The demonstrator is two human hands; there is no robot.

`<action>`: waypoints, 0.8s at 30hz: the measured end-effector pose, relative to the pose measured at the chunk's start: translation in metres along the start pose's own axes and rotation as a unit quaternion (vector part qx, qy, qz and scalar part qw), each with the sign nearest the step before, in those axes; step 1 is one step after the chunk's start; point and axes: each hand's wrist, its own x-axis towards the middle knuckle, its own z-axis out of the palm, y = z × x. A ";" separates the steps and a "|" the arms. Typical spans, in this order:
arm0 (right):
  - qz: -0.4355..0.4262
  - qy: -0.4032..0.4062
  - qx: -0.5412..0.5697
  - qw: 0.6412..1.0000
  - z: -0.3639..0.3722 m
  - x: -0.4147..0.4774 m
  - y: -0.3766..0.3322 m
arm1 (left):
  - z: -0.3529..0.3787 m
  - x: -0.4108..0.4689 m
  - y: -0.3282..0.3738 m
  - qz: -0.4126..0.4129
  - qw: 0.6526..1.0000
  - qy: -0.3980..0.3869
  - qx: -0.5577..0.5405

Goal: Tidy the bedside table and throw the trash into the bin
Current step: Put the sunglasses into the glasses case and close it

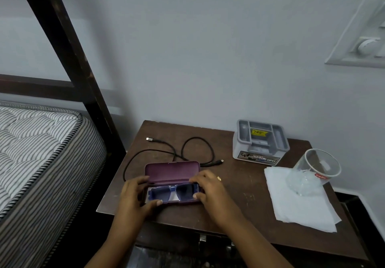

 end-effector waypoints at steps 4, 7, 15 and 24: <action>0.054 0.053 0.097 0.992 0.004 -0.002 0.003 | -0.002 0.006 -0.005 -0.037 0.998 -0.035 -0.039; 0.115 0.059 0.216 0.968 0.002 0.000 0.006 | -0.004 0.007 -0.005 -0.041 0.995 -0.074 -0.053; 0.157 0.032 0.349 0.923 0.001 0.013 -0.002 | 0.004 -0.002 -0.014 -0.051 0.996 -0.064 -0.044; 0.090 0.051 0.325 0.940 -0.006 -0.007 0.010 | 0.011 -0.013 0.000 -0.030 0.999 -0.025 -0.024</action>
